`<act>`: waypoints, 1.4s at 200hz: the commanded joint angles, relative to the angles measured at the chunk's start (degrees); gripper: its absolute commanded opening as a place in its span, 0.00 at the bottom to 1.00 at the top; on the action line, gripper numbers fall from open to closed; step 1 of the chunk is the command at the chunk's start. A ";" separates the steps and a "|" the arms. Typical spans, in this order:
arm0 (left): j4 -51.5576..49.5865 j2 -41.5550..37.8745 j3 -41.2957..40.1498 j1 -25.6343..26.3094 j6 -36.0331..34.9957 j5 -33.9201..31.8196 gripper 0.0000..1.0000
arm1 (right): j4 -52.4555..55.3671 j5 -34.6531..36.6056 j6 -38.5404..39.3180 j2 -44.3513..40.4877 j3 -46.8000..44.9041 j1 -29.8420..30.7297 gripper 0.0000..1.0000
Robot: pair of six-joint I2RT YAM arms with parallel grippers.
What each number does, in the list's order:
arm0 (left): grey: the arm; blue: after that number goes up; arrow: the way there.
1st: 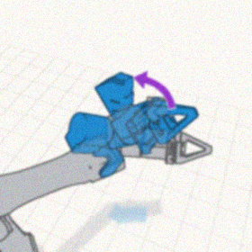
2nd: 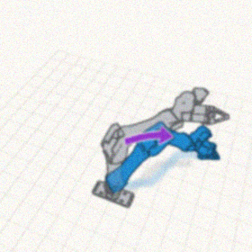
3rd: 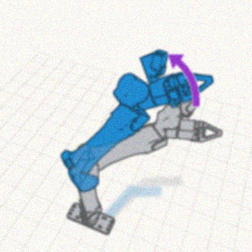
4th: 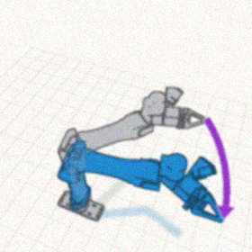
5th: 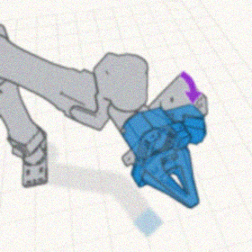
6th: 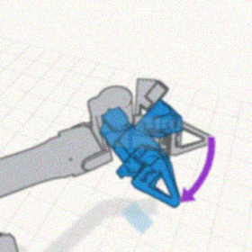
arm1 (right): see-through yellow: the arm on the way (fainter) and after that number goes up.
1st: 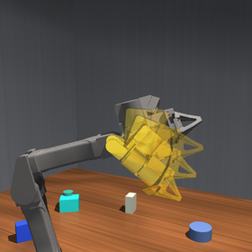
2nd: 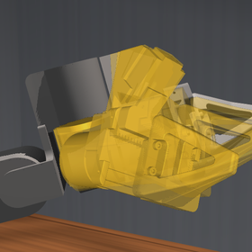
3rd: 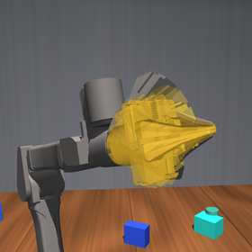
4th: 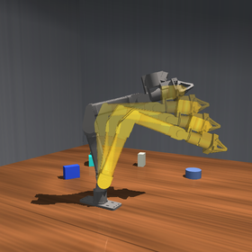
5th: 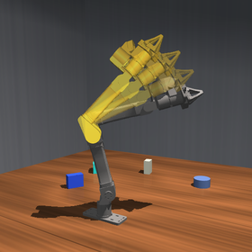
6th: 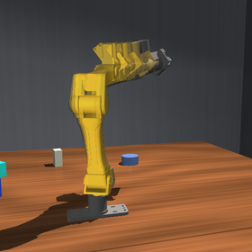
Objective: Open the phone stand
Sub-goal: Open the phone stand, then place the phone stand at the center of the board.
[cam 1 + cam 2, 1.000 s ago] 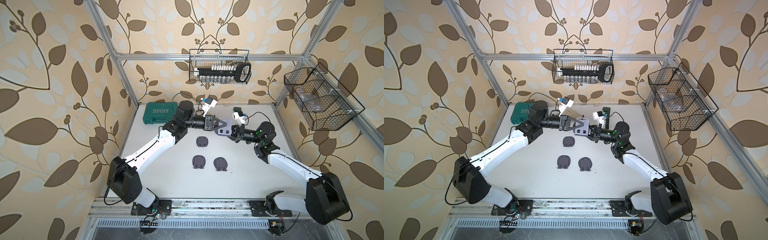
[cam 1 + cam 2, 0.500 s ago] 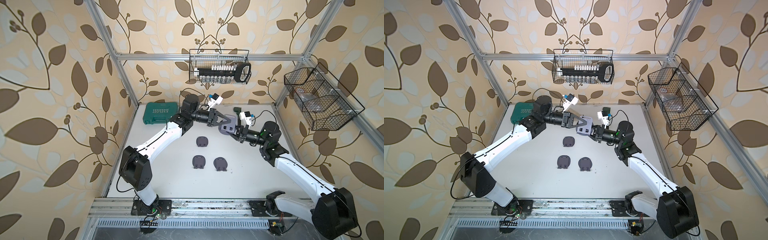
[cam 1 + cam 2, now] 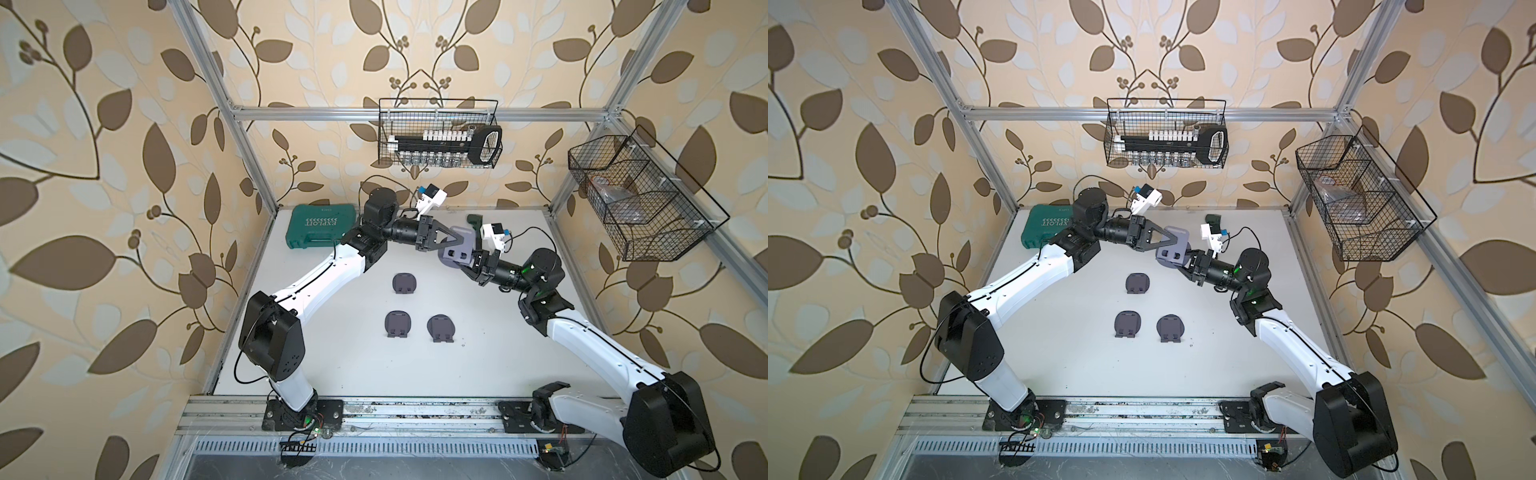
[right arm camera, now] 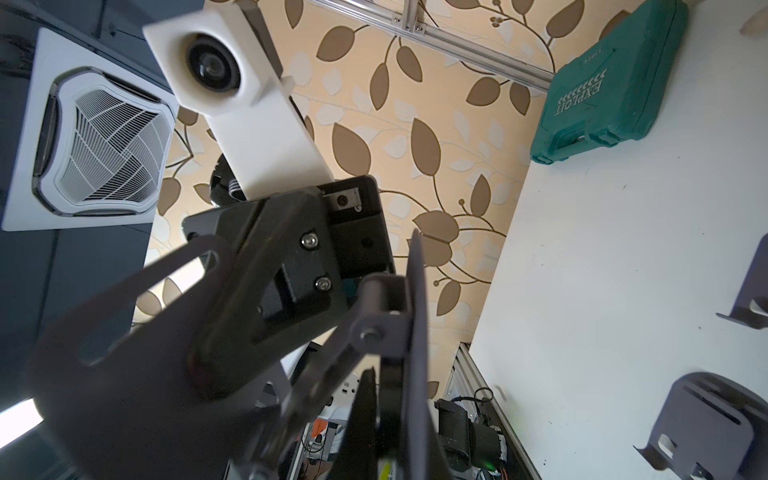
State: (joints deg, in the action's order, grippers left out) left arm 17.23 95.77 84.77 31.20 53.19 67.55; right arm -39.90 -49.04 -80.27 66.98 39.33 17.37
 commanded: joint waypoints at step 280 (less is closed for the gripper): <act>9.88 2.93 2.80 -2.04 -24.93 -15.62 0.00 | 9.81 -13.53 -3.15 -2.93 2.99 1.70 0.00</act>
State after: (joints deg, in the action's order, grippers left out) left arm 17.04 94.67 83.26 32.29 29.30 63.57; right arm -37.69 -50.70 -89.84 67.77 39.66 16.49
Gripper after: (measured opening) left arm 0.049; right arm 0.053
